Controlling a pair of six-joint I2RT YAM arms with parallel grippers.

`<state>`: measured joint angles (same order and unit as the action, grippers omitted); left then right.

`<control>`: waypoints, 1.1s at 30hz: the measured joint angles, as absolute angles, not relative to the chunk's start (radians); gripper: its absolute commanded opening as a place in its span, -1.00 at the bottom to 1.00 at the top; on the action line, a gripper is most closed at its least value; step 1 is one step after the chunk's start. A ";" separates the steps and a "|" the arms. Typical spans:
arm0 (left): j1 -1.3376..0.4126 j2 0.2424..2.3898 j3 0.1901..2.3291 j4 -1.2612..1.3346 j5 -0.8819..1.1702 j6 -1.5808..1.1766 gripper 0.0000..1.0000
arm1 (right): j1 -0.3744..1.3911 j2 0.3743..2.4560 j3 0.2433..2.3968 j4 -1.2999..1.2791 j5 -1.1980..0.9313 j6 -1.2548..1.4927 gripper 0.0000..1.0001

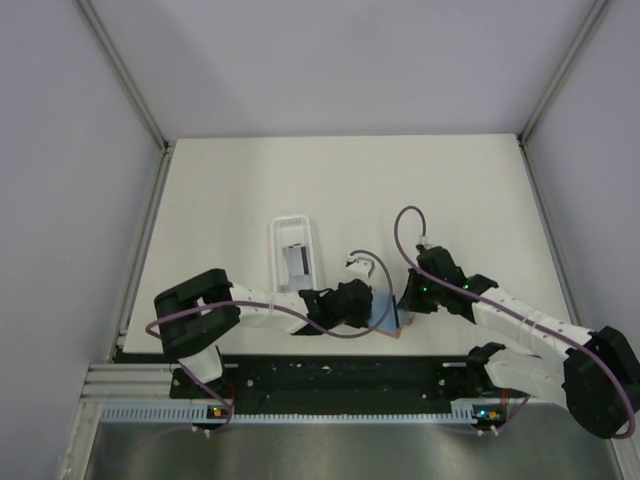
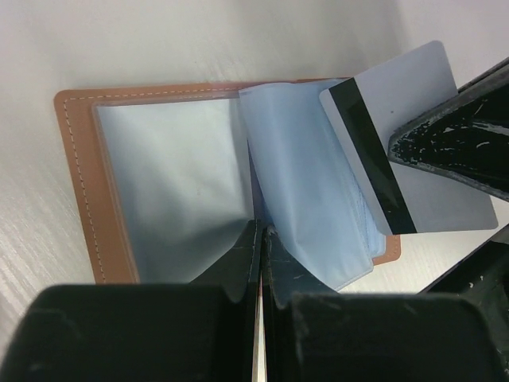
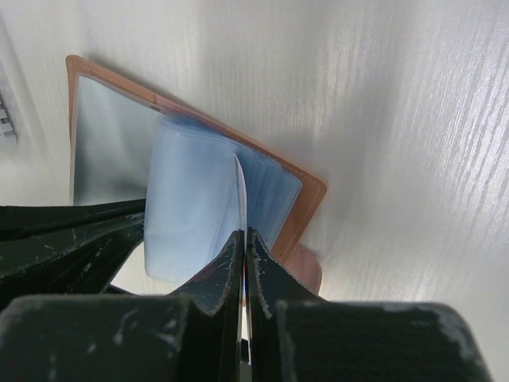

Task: Put the credit cards into the card holder
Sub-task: Insert the credit card into the card holder.

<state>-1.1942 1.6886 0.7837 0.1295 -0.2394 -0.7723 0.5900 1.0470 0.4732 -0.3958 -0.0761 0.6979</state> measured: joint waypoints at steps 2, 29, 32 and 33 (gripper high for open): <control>-1.199 1.689 0.784 0.132 -0.245 -0.782 -1.00 | 0.587 1.058 0.473 -0.382 -0.083 0.695 -1.00; -1.299 1.481 0.764 -0.060 -0.367 -0.861 -1.00 | 0.571 1.090 0.480 -0.352 -0.126 0.646 -1.00; -1.299 1.491 0.794 -0.052 -0.368 -0.824 -1.00 | 0.571 1.090 0.479 -0.352 -0.126 0.646 -1.00; -1.299 1.502 0.809 -0.047 -0.368 -0.810 -1.00 | 0.571 1.090 0.479 -0.352 -0.126 0.646 -1.00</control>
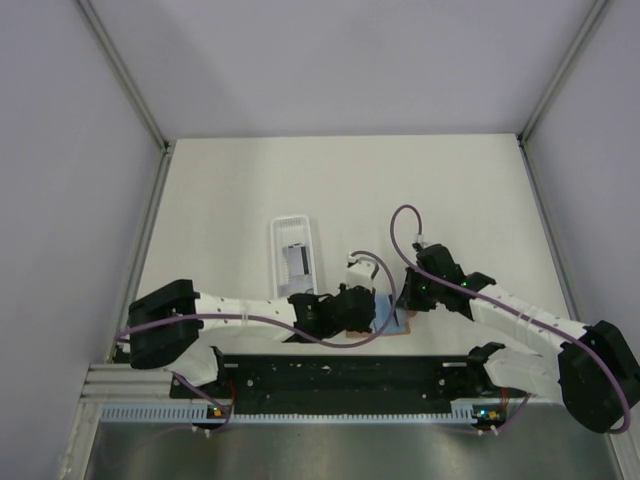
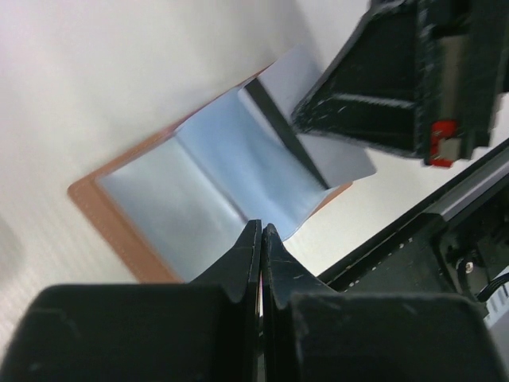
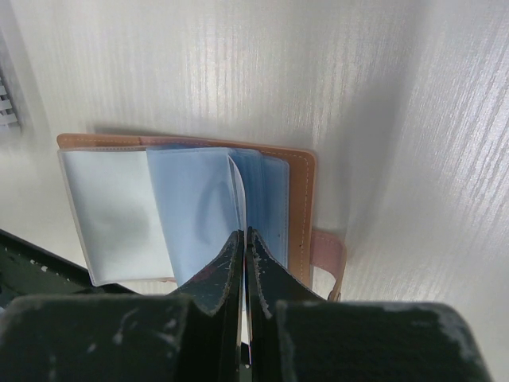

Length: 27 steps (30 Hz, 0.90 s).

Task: Put the credit cards into the card holder
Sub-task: Insert the credit card into the card holder.

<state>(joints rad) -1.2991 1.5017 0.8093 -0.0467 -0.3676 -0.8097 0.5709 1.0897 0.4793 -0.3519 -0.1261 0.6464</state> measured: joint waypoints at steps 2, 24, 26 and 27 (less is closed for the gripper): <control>-1.299 1.537 0.846 -0.016 -0.361 -0.781 -1.00 | 0.571 1.090 0.479 -0.352 -0.126 0.646 -1.00; -1.295 1.776 0.909 0.104 -0.316 -0.753 -1.00 | 0.566 1.068 0.464 -0.345 -0.133 0.648 -1.00; -1.294 1.768 0.892 0.119 -0.321 -0.766 -1.00 | 0.566 1.068 0.464 -0.345 -0.133 0.648 -1.00; -1.293 1.761 0.882 0.124 -0.324 -0.773 -1.00 | 0.566 1.068 0.464 -0.346 -0.133 0.648 -1.00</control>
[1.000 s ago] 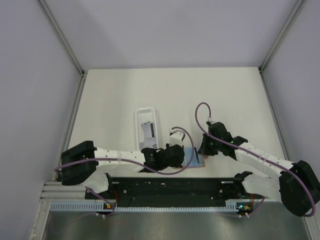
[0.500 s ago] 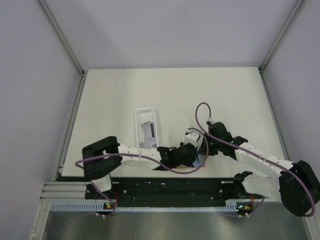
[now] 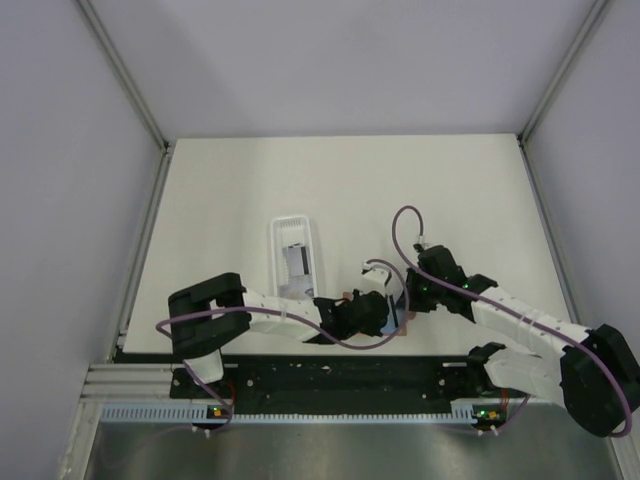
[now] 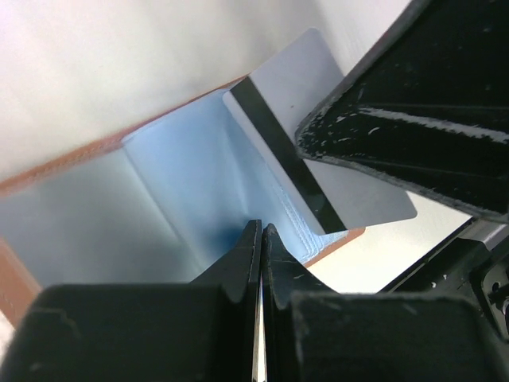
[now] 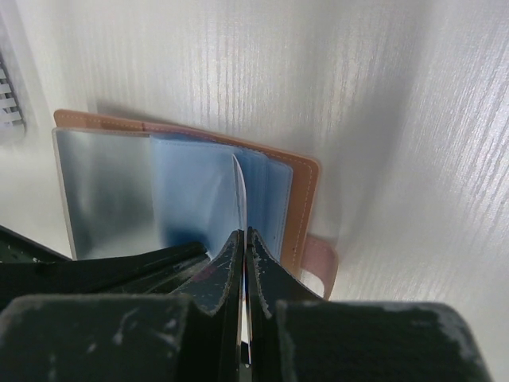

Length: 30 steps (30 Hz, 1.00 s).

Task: Put the credit cards into the card holder
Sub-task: Insert the credit card into the card holder.

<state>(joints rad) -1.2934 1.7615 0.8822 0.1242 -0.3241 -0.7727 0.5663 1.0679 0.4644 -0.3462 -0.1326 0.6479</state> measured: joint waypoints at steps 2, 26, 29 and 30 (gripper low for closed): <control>-1.291 1.743 0.862 0.128 -0.334 -0.785 -1.00 | 0.566 1.068 0.464 -0.347 -0.132 0.648 -1.00; -1.259 1.684 0.801 0.104 -0.361 -0.805 -1.00 | 0.561 0.985 0.446 -0.402 -0.072 0.657 -0.98; -1.257 1.684 0.800 0.105 -0.361 -0.806 -1.00 | 0.559 0.980 0.445 -0.416 -0.060 0.658 -0.98; -1.257 1.684 0.800 0.105 -0.361 -0.807 -1.00 | 0.559 0.979 0.445 -0.417 -0.057 0.658 -0.99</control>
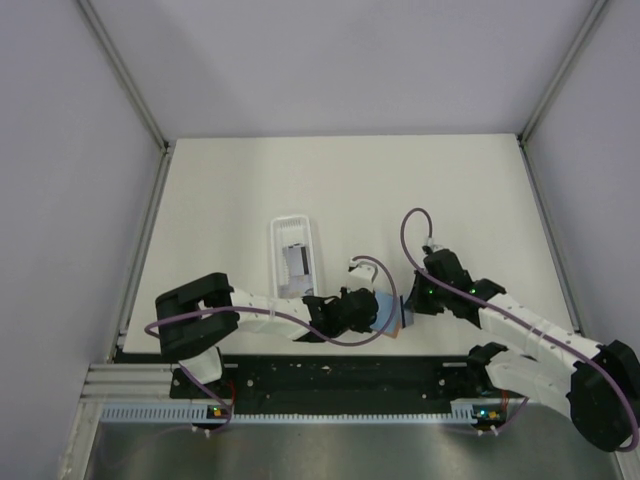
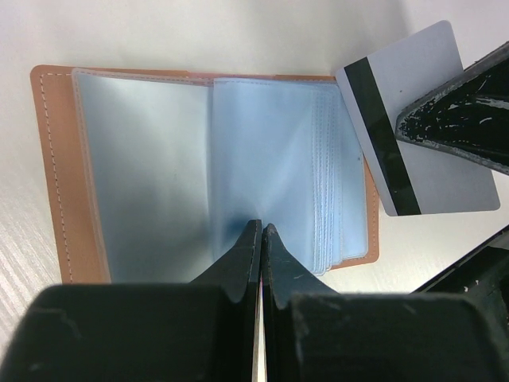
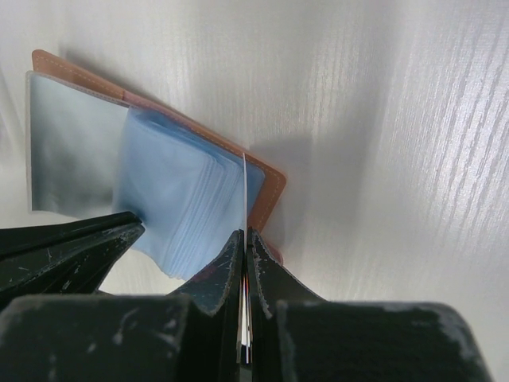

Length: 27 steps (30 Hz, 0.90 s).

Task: Put the credit cards into the card holder
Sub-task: Insert the credit card into the card holder.

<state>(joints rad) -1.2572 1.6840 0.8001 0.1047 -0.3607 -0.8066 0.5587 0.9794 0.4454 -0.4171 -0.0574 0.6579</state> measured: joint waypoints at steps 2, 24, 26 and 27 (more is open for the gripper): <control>-1.257 1.684 0.800 0.105 -0.360 -0.807 -1.00 | 0.559 0.979 0.445 -0.420 -0.055 0.658 -0.98; -1.245 1.684 0.800 0.104 -0.349 -0.808 -1.00 | 0.558 0.828 0.409 -0.408 -0.181 0.745 -1.00; -1.244 1.684 0.800 0.104 -0.348 -0.808 -1.00 | 0.558 0.828 0.382 -0.402 -0.205 0.759 -1.00; -1.244 1.684 0.800 0.104 -0.348 -0.808 -1.00 | 0.558 0.828 0.371 -0.398 -0.215 0.765 -1.00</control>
